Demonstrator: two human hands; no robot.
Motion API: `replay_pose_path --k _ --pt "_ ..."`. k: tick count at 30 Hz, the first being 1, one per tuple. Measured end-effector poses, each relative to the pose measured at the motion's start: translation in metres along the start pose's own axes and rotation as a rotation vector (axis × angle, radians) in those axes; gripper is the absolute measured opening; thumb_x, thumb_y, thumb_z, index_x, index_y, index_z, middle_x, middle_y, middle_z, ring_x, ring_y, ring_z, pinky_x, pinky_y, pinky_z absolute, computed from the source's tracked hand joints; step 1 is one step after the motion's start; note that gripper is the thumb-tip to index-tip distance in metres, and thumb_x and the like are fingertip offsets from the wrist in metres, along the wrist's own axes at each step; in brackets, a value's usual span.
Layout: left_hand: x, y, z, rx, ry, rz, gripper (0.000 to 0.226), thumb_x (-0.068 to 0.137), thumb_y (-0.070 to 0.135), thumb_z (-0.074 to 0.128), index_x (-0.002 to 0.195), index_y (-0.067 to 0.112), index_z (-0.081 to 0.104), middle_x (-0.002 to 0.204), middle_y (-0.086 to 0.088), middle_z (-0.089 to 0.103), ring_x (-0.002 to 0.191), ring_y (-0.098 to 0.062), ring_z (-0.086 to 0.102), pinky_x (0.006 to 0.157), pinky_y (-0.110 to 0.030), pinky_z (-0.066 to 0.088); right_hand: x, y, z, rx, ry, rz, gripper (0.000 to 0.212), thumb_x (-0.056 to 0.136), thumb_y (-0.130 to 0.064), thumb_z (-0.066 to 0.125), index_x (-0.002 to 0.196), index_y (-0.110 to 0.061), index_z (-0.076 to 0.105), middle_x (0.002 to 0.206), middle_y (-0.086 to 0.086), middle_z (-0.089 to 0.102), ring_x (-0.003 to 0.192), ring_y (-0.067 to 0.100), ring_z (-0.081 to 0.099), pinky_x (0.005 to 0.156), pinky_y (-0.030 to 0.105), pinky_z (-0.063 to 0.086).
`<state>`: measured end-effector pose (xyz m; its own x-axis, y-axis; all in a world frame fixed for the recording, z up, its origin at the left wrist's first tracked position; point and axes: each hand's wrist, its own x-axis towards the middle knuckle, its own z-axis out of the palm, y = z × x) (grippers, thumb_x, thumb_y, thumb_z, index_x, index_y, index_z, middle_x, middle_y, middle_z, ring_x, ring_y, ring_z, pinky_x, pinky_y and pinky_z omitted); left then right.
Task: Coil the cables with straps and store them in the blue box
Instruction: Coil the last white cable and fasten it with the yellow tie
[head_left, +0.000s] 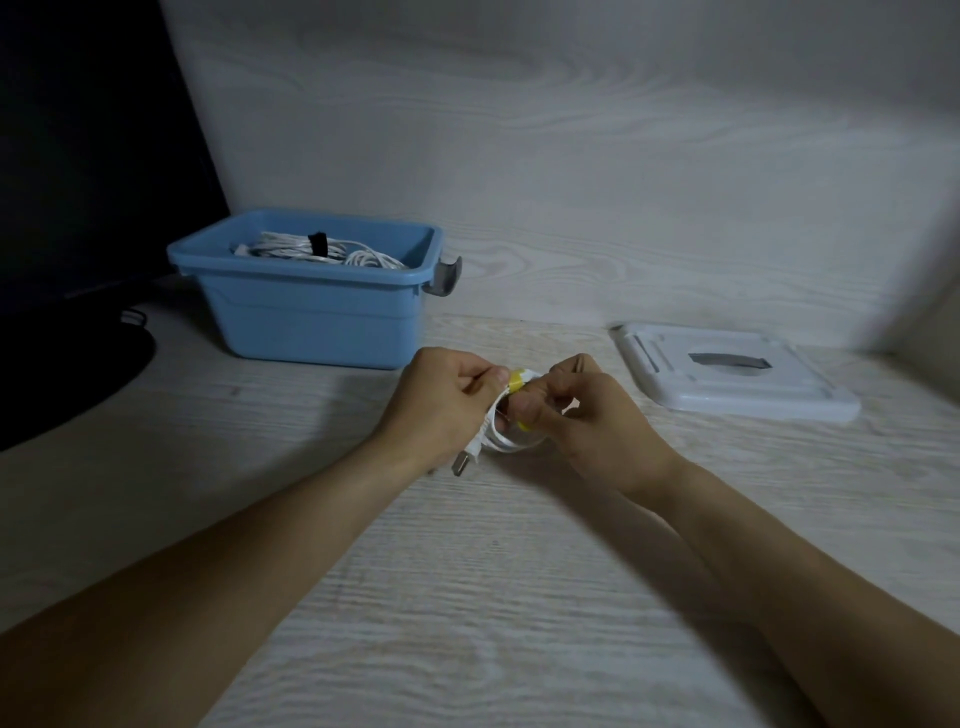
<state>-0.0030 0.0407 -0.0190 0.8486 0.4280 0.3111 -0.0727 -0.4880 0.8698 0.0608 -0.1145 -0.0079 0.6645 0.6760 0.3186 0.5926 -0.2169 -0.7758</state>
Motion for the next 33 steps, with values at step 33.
replay_pose_path --k 33 --pt "-0.004 0.011 0.006 -0.366 -0.044 -0.354 0.018 0.091 0.017 0.067 0.077 0.011 0.076 0.071 -0.009 0.074 0.062 -0.021 0.068 0.064 -0.030 0.059 0.008 0.014 0.004 -0.224 0.337 -0.392 0.007 0.087 -0.012 0.073 0.090 -0.015 0.079 0.095 -0.004 0.069 0.089 0.008 0.064 0.082 0.020 0.049"
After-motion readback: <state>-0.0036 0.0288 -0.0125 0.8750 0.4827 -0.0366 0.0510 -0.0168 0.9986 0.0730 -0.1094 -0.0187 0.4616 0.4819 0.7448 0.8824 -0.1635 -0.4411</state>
